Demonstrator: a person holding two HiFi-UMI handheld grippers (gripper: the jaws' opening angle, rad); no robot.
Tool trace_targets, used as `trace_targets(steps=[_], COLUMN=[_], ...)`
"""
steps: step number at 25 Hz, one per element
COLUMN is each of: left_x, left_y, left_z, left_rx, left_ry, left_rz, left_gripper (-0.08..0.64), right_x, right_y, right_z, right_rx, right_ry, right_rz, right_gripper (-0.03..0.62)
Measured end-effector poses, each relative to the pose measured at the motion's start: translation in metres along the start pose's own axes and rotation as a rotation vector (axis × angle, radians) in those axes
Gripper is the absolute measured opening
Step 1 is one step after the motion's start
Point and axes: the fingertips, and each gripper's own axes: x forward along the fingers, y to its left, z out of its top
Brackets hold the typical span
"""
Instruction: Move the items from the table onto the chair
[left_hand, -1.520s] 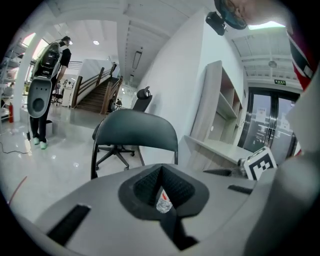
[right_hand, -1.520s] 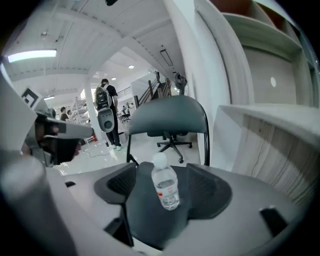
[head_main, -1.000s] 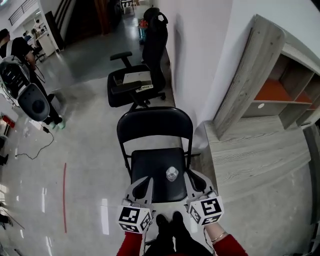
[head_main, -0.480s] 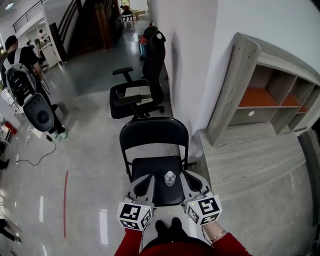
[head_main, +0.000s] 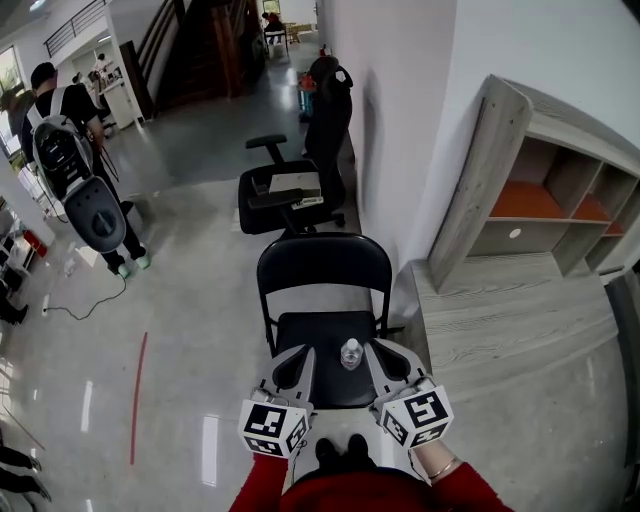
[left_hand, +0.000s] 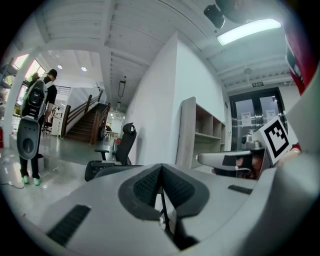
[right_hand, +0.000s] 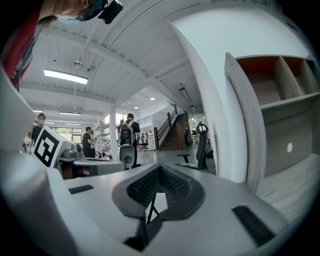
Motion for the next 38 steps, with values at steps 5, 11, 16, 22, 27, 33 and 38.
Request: trace_targets(steps=[5,11,16,22,27,33,38], left_x=[-0.012,-0.026,-0.037,-0.042,-0.045,-0.048,-0.048], left_y=[0.001,0.001,0.006,0.009,0.009,0.011,0.010], left_z=[0.010,0.020,0.022,0.020,0.019,0.014,0.013], left_rx=[0.010,0.021,0.006,-0.005,-0.007,-0.017,-0.022], left_ry=[-0.031,-0.060,-0.065,-0.059,-0.052,-0.039,-0.037], left_rz=[0.011,0.019,0.039,0.051,0.064,0.073,0.077], left_gripper=[0.008,0.008,0.008,0.008,0.008,0.008,0.008], right_x=[-0.009,-0.020,-0.027,-0.026,-0.028,-0.027,-0.026], right_y=[0.003,0.000,0.000,0.000,-0.005,-0.003,0.000], right_z=[0.003,0.005,0.007,0.008,0.003,0.000,-0.002], right_rx=[-0.023,-0.045,-0.036,-0.041,-0.029,-0.033,-0.034], right_ry=[0.002,0.006,0.001,0.004,0.022,0.032,0.039], right_rz=[0.036,0.050,0.059,0.062,0.054,0.055,0.064], right_gripper=[0.012,0.012,0.012,0.011,0.011,0.011,0.011])
